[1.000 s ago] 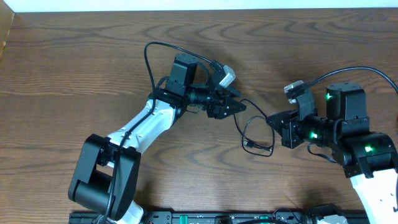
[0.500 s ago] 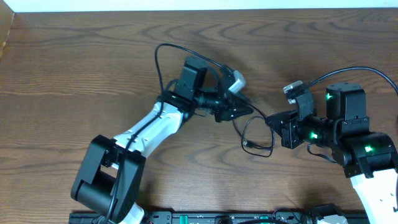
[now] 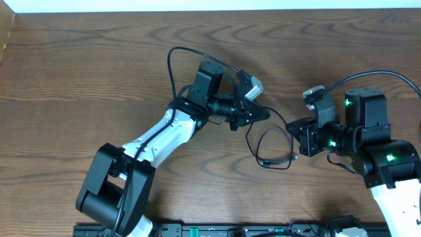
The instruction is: Untangle cables
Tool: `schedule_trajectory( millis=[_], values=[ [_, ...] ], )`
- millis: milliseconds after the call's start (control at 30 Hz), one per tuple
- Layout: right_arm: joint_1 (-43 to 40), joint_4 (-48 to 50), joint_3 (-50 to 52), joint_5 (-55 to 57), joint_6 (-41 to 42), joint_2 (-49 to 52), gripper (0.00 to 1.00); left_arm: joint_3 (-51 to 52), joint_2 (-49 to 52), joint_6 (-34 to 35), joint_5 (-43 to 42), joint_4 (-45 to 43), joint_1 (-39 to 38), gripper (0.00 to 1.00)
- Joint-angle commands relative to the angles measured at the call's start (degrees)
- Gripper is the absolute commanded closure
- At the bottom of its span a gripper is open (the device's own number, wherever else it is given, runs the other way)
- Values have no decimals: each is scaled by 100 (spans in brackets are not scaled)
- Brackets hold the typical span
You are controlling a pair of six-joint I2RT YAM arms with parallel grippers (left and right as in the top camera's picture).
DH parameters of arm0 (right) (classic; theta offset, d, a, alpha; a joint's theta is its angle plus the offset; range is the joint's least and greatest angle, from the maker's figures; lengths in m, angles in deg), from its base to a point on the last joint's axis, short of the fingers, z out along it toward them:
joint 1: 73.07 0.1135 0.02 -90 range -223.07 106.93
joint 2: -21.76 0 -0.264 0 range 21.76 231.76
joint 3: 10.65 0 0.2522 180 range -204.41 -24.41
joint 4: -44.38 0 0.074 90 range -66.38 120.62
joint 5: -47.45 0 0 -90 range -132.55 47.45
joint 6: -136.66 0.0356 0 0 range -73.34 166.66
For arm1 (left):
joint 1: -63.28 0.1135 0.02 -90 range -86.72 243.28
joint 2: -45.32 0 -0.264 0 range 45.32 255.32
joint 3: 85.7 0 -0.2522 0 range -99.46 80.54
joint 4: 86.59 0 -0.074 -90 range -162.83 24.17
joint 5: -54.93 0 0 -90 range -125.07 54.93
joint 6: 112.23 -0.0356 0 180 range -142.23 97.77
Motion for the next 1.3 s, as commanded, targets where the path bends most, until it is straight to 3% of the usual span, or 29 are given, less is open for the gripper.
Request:
schedule_trajectory(
  millis=[0, 100, 133, 200, 267, 367, 567, 800, 1000, 1267],
  values=[
    [-39, -101, -140, 1014, 92, -57, 99, -15, -129, 219, -79, -17, 162, 92],
    [-39, -120, -138, 1351, 146, -42, 97, -15, -225, 367, -85, -59, 328, 93],
    [-39, -116, -138, 1386, 149, -26, 90, -15, -286, 396, -107, -85, 389, 93],
    [-37, -107, -138, 1379, 149, 28, 68, -15, -424, 649, -122, -232, 509, 93],
    [-37, -109, -138, 1320, 186, 131, 31, -15, -610, 1016, -122, -479, 643, 92],
    [-35, -109, -138, 957, 153, 304, 1, -15, -927, 1279, -120, -671, 833, 92],
    [-33, -109, -138, -975, -1228, 752, 1, -15, -1491, 1574, -122, -675, 1150, 93],
    [-33, 446, -138, -942, -1421, 1261, 1, -15, -1873, 1797, -323, -673, 1228, 92],
    [-33, 1161, -138, -940, -1978, 1764, 11, -15, -2065, 1908, -446, -671, 1228, 92],
    [-33, 2028, -138, -1034, -2020, 2337, 13, -15, -2264, 2098, -446, -671, 1228, 92]
  ],
)
